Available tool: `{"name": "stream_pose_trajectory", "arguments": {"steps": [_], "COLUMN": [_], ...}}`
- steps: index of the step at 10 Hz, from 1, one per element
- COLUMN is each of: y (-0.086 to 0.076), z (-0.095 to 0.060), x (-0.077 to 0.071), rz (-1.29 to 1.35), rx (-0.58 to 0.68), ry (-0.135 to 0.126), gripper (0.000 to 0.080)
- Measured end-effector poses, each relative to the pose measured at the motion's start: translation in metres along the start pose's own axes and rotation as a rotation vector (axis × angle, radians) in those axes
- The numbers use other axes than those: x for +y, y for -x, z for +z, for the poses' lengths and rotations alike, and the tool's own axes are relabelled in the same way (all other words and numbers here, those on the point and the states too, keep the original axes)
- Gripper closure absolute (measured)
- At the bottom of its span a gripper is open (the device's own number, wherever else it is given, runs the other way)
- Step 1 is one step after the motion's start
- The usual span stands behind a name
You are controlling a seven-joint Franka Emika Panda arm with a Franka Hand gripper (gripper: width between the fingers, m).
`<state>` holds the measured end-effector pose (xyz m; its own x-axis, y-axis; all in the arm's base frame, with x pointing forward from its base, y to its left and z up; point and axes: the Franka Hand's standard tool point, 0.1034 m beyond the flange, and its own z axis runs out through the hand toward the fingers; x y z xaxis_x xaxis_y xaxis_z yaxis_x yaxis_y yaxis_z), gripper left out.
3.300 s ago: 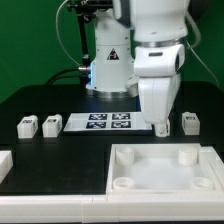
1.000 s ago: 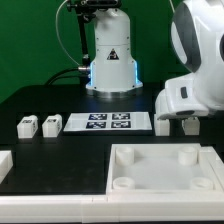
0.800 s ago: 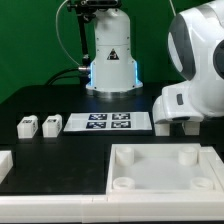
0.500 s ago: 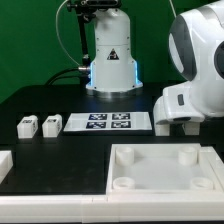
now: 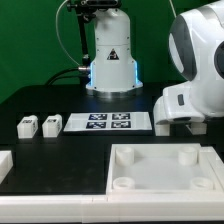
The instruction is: Assemble one leg
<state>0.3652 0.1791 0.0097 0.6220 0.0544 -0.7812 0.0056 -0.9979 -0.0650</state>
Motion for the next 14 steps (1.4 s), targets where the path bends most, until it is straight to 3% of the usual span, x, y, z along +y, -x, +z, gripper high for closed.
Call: {"name": "stream_pose_trajectory", "arguments": {"steps": [4,5,7,9,11,12,13,14], "y": [0.0,0.006,0.022,0.046,0.024,0.023,0.009,0.008], "z": [-0.002,-0.02,-0.079,-0.118,-0.118,-0.122,-0.138,-0.173], "x": [0.001,0.007,0.021,0.031,0.026,0.029,0.039,0.051], "rz": [-0.002,-0.024,-0.056,-0.086,-0.082,-0.099,-0.14,-0.163], "rx": [0.001,-0.014,-0.021,0.018,0.202,0.294,0.396,0.464], "ry": [-0.001,-0.001,-0.015,-0.013,-0.023,-0.018,-0.023,-0.028], "gripper": [0.051,0.051,0.0509,0.0509,0.0508,0.0508,0.0508,0.0508]}}
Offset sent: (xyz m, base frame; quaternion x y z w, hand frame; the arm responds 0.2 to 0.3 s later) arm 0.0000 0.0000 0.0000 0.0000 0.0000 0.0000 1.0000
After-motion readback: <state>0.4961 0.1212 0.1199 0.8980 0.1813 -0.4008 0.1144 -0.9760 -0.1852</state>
